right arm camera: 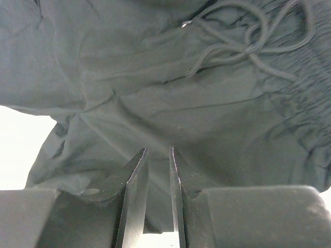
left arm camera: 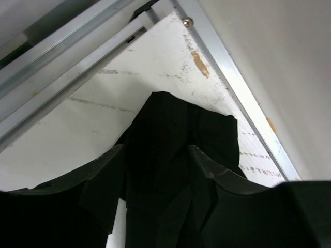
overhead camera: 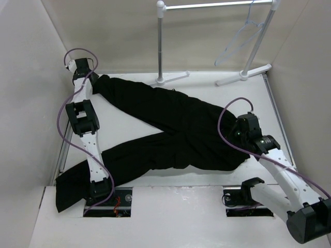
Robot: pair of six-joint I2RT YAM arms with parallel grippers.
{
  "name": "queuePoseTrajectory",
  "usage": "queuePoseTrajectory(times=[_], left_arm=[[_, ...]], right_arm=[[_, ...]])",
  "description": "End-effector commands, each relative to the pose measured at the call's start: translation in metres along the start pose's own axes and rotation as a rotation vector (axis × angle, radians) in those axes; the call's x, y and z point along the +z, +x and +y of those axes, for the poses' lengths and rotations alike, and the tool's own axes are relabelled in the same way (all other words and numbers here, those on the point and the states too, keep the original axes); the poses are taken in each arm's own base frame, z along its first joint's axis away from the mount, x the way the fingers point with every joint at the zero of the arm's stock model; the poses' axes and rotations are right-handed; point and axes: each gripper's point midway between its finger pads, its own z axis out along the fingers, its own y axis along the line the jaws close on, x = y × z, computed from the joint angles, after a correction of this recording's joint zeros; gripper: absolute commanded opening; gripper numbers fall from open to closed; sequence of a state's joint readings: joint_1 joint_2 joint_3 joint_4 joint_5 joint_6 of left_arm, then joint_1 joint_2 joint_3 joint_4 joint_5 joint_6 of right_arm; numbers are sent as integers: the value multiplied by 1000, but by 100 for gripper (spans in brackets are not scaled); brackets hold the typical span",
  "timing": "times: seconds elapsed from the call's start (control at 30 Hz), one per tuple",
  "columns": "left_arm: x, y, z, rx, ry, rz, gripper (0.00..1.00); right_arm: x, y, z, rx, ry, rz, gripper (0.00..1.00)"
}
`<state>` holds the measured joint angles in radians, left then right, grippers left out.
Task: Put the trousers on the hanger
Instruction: Flatten out the trousers at the center of the board.
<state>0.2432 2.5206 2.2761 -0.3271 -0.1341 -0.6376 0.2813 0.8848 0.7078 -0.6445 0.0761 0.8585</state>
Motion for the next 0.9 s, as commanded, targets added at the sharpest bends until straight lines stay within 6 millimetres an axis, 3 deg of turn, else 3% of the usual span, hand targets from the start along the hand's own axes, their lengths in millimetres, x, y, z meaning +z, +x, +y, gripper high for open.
queuePoseTrajectory(times=[0.0,0.17,0.2,0.27,0.47,0.63,0.77,0.87], left_arm=[[-2,-16,-23,9,61,-49,43],[2,-21,-23,7,35,-80,16],[-5,-30,-28,-4,46,-99,10],[-23,-47,-47,-14,88,-133,5],[-132,-101,-132,-131,333,-201,4],[-222,-129,-169,-153,478,-252,4],[-266,-139,-161,-120,514,-304,5],[-252,-130,-108,-113,436,-343,6]], right_arm=[[-5,-17,23,11,-60,-63,28],[-9,-21,24,1,-61,-70,33],[-9,-26,24,5,-58,-84,37],[-6,-32,22,16,-53,-96,40],[17,-40,39,14,-92,-102,45],[31,-39,56,2,-148,-76,45],[38,-35,65,-22,-181,-47,45],[41,-33,69,-42,-196,-28,45]])
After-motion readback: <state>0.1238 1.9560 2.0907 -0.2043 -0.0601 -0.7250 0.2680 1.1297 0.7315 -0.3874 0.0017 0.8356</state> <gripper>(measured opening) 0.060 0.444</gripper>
